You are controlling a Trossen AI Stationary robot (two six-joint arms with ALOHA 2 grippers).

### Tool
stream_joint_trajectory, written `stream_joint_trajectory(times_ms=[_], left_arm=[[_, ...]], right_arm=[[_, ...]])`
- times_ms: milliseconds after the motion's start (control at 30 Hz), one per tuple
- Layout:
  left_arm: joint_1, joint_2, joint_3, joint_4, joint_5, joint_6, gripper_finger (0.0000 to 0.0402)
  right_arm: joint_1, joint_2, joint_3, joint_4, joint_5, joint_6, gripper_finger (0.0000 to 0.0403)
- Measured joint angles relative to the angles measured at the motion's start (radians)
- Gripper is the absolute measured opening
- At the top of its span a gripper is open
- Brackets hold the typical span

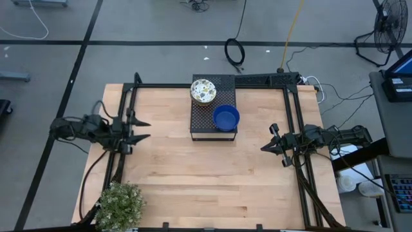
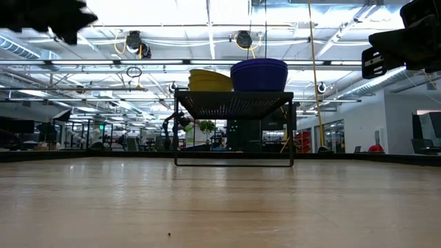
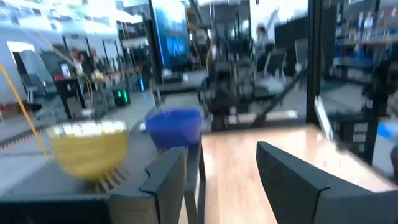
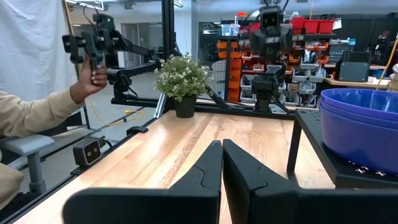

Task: Pick & Place Mini bowls
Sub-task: Return to Home Position

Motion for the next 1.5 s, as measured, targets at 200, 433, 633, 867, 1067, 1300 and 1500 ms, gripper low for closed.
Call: stream_joint_trajectory(times_ms=[200, 433, 633, 867, 1067, 1300, 1500], left_arm=[[0.000, -0.003, -0.098, 0.081, -0.014, 0.018, 0.0198], [0.000, -0.002, -0.176, 0.179, -0.016, 0.053, 0.0198], [0.001, -0.002, -0.258, 0.259, 0.007, 0.053, 0.0198], [0.049, -0.004, -0.265, 0.270, 0.075, 0.052, 0.0198], [0.099, -0.003, -0.265, 0.213, 0.112, -0.002, 0.0198], [0.115, -0.003, -0.265, 0.185, 0.112, -0.002, 0.0198], [0.115, -0.001, -0.265, 0.143, 0.111, 0.021, 0.0198]], right_arm=[[0.000, 0.000, 0.000, 0.000, 0.000, 0.000, 0.0000], [0.000, 0.000, 0.000, 0.000, 0.000, 0.000, 0.0000], [0.000, 0.000, 0.000, 0.000, 0.000, 0.000, 0.0000], [0.000, 0.000, 0.000, 0.000, 0.000, 0.000, 0.0000], [0.000, 0.000, 0.000, 0.004, 0.000, 0.005, 0.0000], [0.000, 0.000, 0.000, 0.067, 0.000, 0.026, 0.0000], [0.000, 0.000, 0.000, 0.060, 0.000, 0.026, 0.0000]])
